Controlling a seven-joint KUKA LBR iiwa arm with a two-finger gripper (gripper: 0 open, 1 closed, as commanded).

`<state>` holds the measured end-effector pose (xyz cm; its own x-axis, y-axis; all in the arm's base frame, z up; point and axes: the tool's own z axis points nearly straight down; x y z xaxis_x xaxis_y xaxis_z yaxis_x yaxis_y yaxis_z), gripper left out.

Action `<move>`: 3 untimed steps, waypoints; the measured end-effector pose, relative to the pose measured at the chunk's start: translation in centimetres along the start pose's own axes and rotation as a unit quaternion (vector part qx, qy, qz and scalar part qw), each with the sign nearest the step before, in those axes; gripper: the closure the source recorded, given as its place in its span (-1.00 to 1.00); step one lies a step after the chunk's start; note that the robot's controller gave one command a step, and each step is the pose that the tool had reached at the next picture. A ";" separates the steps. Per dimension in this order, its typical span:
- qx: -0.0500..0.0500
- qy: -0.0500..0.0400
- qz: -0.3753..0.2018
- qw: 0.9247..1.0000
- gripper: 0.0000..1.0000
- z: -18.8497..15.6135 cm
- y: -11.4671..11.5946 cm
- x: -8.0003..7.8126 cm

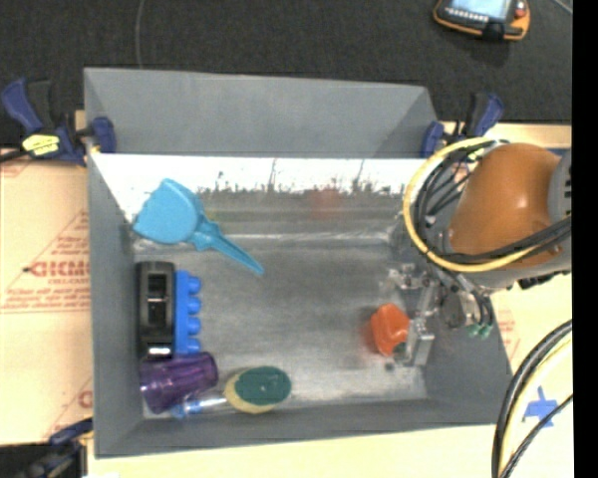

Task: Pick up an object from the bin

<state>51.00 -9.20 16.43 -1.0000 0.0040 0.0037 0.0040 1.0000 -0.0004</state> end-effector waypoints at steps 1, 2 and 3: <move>0.001 -0.003 -0.003 1.000 -1.00 -0.3 0.0 -0.2; 0.001 -0.004 -0.043 0.999 -1.00 9.4 -4.6 -1.9; 0.002 -0.010 -0.029 1.000 -1.00 3.9 -5.0 -1.2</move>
Offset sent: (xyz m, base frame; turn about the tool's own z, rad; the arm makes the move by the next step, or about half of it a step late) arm 0.0174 -0.0441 -0.0943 -0.0881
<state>52.20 -14.23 12.54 -0.9984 -0.0536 -0.0170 -0.0535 0.9986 -0.0045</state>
